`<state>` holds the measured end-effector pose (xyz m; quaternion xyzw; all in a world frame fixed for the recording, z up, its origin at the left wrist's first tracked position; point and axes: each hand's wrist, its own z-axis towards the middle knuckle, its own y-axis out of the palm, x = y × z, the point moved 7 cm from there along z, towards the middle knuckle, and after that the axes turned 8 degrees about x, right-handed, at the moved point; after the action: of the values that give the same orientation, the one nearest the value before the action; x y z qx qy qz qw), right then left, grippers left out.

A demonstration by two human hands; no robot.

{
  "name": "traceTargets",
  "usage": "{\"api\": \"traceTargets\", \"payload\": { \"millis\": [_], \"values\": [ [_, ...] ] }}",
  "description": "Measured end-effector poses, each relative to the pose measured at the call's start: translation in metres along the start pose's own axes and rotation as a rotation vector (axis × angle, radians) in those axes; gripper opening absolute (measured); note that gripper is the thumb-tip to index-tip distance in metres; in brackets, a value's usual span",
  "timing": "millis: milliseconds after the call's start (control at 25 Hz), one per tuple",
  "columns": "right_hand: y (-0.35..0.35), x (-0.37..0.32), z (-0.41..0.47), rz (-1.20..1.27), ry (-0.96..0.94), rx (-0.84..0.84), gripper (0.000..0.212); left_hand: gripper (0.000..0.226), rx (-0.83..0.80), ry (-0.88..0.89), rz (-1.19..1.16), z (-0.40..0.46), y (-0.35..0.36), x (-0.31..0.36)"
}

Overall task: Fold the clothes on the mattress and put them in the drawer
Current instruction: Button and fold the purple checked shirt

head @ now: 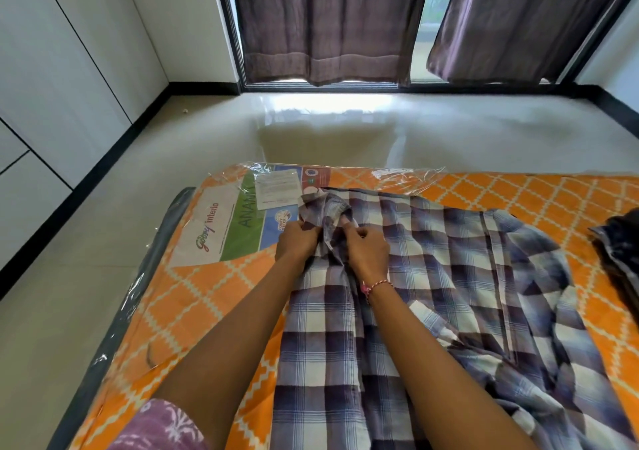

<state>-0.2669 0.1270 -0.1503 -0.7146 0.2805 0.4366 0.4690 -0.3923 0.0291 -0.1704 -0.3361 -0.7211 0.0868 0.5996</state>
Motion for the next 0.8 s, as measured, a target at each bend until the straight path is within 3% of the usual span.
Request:
{"api": "traceTargets", "payload": {
  "millis": [200, 320, 480, 560, 600, 680, 720, 800],
  "values": [
    [0.035, -0.020, 0.004, -0.106, -0.038, -0.173, 0.042, 0.024, 0.103, 0.156, 0.371, -0.012, 0.010, 0.013],
    [0.021, -0.021, 0.014, -0.090, -0.047, -0.096, 0.042, 0.025, 0.192, 0.194, 0.385, -0.016, 0.006, 0.013],
    [-0.023, 0.013, 0.038, -0.052, 0.207, 0.061, 0.023, 0.025, 0.136, 0.044, 0.147, 0.003, -0.001, 0.004],
    [-0.019, 0.022, 0.041, 0.111, 0.351, 0.020, 0.047, 0.028, 0.108, -0.042, -0.048, 0.012, 0.003, 0.009],
    [-0.010, 0.017, 0.041, 0.239, 0.358, -0.057, 0.050, 0.033, 0.110, -0.077, -0.146, 0.020, 0.006, 0.013],
    [0.004, 0.000, 0.040, 0.434, 0.326, -0.217, 0.026, 0.030, 0.119, -0.146, -0.337, 0.030, 0.009, 0.026],
    [0.005, -0.006, 0.039, 0.505, 0.325, -0.250, 0.015, 0.023, 0.133, -0.189, -0.453, 0.034, 0.008, 0.031],
    [-0.003, -0.010, 0.047, 0.522, 0.261, -0.198, 0.023, 0.027, 0.179, -0.210, -0.586, 0.043, 0.003, 0.036]
  ]
}}
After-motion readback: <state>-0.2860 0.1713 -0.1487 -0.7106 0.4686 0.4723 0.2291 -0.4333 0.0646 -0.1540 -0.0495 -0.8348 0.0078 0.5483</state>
